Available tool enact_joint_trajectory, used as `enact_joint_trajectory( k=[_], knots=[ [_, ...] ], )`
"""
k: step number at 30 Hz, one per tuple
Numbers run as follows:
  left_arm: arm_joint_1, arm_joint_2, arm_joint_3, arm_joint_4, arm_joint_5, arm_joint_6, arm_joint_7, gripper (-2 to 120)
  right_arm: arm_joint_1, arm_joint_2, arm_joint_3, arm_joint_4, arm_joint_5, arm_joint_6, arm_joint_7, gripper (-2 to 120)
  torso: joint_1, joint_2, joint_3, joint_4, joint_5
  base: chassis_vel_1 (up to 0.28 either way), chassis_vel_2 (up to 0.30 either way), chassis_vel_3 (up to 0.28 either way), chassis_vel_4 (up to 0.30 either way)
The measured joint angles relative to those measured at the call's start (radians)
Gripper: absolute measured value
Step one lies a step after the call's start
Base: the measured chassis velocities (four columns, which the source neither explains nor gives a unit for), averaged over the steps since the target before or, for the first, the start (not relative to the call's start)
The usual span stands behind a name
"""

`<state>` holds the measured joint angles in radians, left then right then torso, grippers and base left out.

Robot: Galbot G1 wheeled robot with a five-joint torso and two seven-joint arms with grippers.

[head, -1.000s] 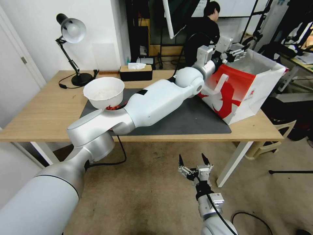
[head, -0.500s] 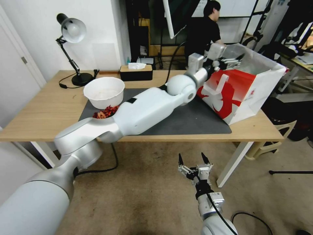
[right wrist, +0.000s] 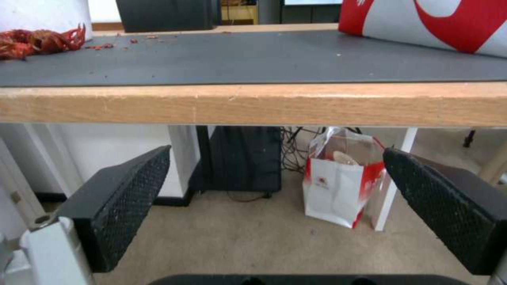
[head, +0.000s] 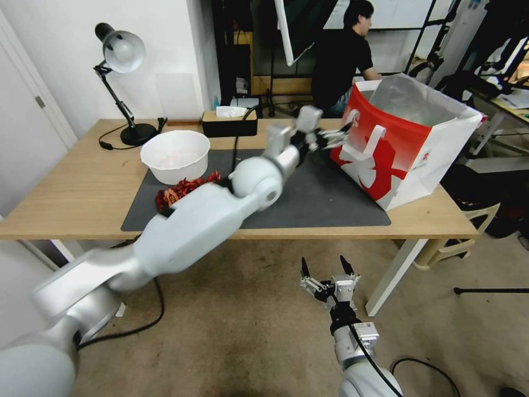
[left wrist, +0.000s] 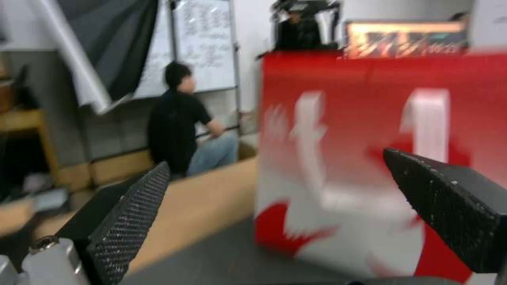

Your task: Close the takeout container lid, then place the container into the takeout bag.

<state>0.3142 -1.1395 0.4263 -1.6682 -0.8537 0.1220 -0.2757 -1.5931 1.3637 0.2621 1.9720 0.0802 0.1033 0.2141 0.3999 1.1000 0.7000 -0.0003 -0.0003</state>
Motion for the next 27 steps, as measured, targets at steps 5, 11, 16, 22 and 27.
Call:
enact_joint_trajectory(
  k=[5, 11, 16, 22, 27],
  knots=[
    [0.169, 0.062, -0.103, -0.097, 0.061, 0.004, -0.040, 100, 0.004, -0.006, 0.001, 0.003, -0.004, -0.001, 0.000, 100, 0.000, 0.000, 0.000, 0.0006, -0.0003, 0.000, 0.000, 0.000, 0.000],
    [0.433, 0.106, -0.302, -0.208, 0.186, -0.005, -0.050, 100, 0.006, -0.014, 0.006, 0.021, -0.024, 0.012, 0.004, 100, 0.000, 0.000, 0.000, 0.0005, 0.0004, 0.000, 0.000, 0.000, 0.000],
    [0.608, 0.147, -0.399, -0.261, 0.270, -0.036, -0.071, 100, 0.022, -0.034, 0.002, 0.033, -0.033, 0.013, 0.010, 100, 0.000, 0.000, 0.000, 0.0000, 0.0002, 0.000, 0.000, 0.000, 0.000],
    [0.821, 0.187, -0.543, -0.350, 0.319, -0.067, -0.111, 100, 0.055, -0.067, -0.004, 0.039, -0.030, 0.006, 0.010, 100, 0.000, 0.000, 0.000, 0.0005, 0.0000, 0.000, 0.000, 0.000, 0.000],
    [0.980, 0.164, -0.616, -0.400, 0.393, -0.101, -0.128, 100, 0.068, -0.081, 0.001, 0.049, -0.021, -0.010, 0.012, 100, 0.000, 0.000, 0.000, 0.0005, 0.0001, 0.000, 0.000, 0.000, 0.000]
  ],
)
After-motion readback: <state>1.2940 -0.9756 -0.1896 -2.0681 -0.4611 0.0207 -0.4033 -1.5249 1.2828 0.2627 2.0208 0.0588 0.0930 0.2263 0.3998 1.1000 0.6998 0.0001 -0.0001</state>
